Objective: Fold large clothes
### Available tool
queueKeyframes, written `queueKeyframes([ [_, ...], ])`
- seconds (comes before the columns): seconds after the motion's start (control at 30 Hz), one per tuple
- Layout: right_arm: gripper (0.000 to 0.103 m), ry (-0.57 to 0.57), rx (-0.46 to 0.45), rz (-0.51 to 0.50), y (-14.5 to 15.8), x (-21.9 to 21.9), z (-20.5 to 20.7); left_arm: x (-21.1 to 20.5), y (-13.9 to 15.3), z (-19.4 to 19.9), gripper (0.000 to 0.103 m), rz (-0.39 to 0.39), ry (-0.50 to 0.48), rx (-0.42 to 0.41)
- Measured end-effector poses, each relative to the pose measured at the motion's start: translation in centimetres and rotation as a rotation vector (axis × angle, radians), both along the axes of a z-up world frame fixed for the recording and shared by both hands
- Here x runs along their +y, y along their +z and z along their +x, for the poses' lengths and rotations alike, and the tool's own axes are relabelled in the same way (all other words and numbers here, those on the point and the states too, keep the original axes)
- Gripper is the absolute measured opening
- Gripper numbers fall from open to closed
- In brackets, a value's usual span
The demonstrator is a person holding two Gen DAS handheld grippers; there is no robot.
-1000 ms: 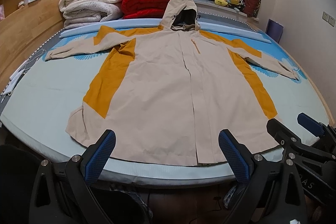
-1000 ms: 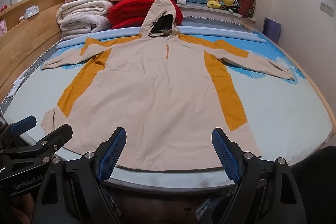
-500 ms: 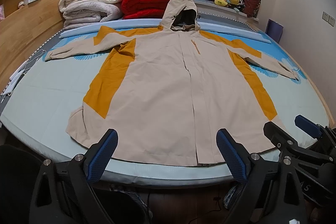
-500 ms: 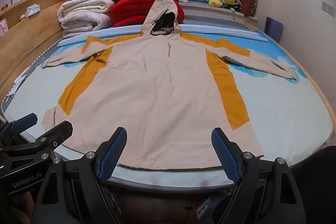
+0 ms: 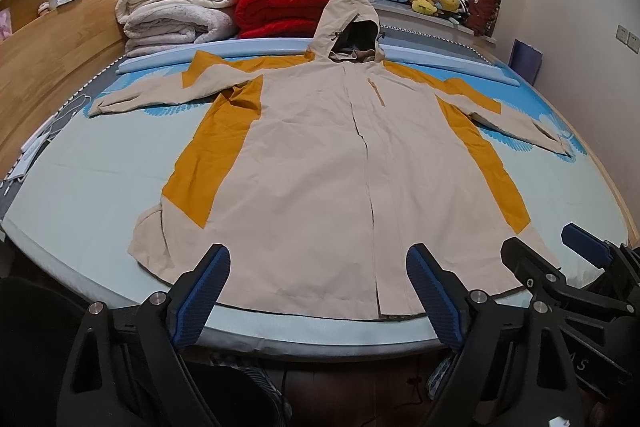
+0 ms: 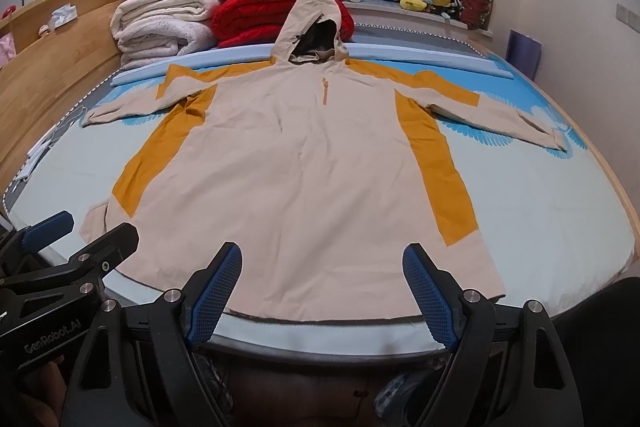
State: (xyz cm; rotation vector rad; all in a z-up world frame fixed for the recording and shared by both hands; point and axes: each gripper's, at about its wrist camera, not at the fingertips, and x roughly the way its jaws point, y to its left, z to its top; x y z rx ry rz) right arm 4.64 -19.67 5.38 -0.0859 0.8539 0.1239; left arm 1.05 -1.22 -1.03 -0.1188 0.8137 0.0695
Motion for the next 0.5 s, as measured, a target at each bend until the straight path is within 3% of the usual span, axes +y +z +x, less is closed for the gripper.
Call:
queueKeyframes([
  [0.3,0.083,0.008,-0.022,0.013,0.9,0.4,0.2,0.6,0.9,0.6,0.083,0.011,0.015,-0.032],
  [0.4,0.082,0.002,-0.036,0.012,1.4,0.5,0.5,0.9,1.8,0.8,0.063,0.029,0.025,-0.054],
  [0.5,0.077,0.0,-0.042,0.025,1.7,0.5,1.1,1.3,3.7,1.0,0.055,0.069,0.037,-0.092],
])
